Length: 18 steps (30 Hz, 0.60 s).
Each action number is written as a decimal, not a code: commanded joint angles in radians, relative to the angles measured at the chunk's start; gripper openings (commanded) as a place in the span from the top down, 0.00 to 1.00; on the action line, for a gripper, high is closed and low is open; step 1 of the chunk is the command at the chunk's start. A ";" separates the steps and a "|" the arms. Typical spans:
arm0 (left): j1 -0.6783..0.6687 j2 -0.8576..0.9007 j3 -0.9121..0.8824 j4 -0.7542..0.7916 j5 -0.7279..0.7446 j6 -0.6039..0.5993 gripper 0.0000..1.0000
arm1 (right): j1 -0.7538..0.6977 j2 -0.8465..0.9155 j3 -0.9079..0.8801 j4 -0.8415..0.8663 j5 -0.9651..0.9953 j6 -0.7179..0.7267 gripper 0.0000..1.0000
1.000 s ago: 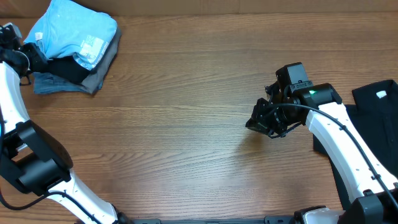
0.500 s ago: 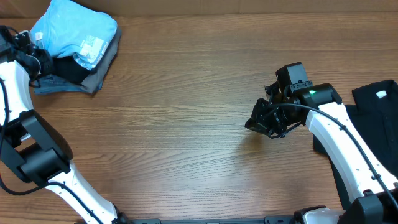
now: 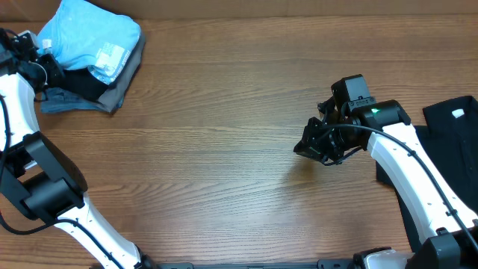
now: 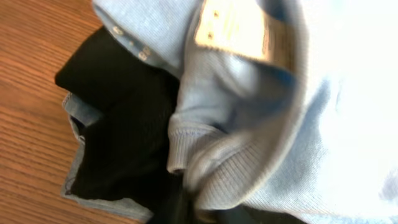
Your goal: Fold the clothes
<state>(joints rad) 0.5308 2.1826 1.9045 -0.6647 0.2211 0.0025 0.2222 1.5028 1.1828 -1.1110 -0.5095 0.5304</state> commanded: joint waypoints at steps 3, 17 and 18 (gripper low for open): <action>0.008 -0.034 0.029 0.010 -0.010 0.011 0.96 | -0.004 -0.006 0.015 0.007 -0.007 -0.003 0.91; 0.008 -0.036 0.161 0.040 -0.240 0.028 0.73 | -0.004 -0.006 0.015 0.014 -0.008 -0.003 0.91; 0.008 -0.036 0.161 0.037 -0.250 0.028 0.71 | -0.004 -0.006 0.015 0.013 -0.008 -0.003 0.91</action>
<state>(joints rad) 0.5308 2.1746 2.0434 -0.6212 0.0471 0.0235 0.2226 1.5028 1.1828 -1.1004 -0.5095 0.5301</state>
